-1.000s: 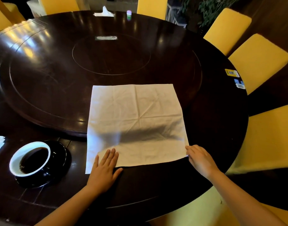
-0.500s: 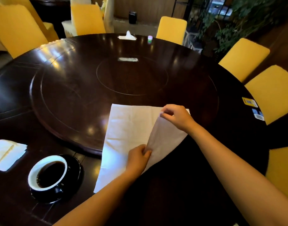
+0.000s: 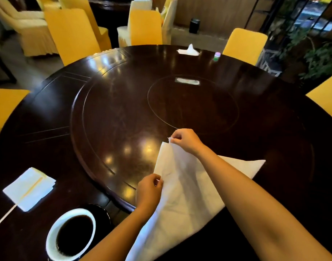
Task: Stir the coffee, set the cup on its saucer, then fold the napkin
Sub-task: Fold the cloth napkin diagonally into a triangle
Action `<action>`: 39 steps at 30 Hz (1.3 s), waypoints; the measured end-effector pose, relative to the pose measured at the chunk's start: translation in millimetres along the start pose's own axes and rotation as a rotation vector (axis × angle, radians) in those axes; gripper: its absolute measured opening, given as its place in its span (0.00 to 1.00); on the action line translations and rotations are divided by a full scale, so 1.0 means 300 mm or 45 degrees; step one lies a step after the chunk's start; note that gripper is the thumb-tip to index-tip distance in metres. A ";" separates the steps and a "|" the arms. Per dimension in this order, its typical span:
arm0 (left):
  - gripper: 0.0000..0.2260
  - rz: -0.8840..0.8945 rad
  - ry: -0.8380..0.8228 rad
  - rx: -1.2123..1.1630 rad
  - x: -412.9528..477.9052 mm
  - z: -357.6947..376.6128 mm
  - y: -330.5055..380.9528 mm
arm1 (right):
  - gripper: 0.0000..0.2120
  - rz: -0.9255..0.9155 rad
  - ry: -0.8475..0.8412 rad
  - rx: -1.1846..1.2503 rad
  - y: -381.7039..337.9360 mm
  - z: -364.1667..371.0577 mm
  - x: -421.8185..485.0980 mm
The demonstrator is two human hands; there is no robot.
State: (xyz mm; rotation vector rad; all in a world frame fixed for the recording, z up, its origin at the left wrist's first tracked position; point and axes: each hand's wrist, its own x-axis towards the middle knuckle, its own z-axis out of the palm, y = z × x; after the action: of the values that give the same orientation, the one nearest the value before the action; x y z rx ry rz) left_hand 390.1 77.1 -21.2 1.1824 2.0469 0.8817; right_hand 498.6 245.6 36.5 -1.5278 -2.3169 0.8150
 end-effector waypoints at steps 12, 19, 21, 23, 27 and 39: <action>0.05 0.117 0.111 0.234 0.072 0.022 -0.056 | 0.09 0.010 0.012 -0.136 0.071 0.190 0.139; 0.05 0.147 0.078 0.315 0.098 0.012 -0.057 | 0.09 -0.004 0.143 -0.115 0.091 0.228 0.152; 0.05 0.140 0.059 0.342 0.103 0.012 -0.054 | 0.09 -0.012 0.172 -0.171 0.095 0.234 0.154; 0.05 0.133 0.046 0.368 0.103 0.011 -0.048 | 0.10 0.009 0.197 -0.228 0.098 0.235 0.153; 0.08 0.224 0.157 0.437 0.099 0.032 -0.023 | 0.11 0.075 0.299 -0.063 0.082 0.208 0.115; 0.28 0.639 -0.079 0.895 0.103 0.216 -0.075 | 0.28 -0.304 -0.136 -0.512 0.318 0.215 -0.321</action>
State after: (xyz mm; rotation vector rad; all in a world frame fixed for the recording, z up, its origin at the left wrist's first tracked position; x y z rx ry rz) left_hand 416.1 111.7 -82.6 2.1309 2.1024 0.3000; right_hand 580.3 166.4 -61.6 -1.3291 -2.8027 0.3954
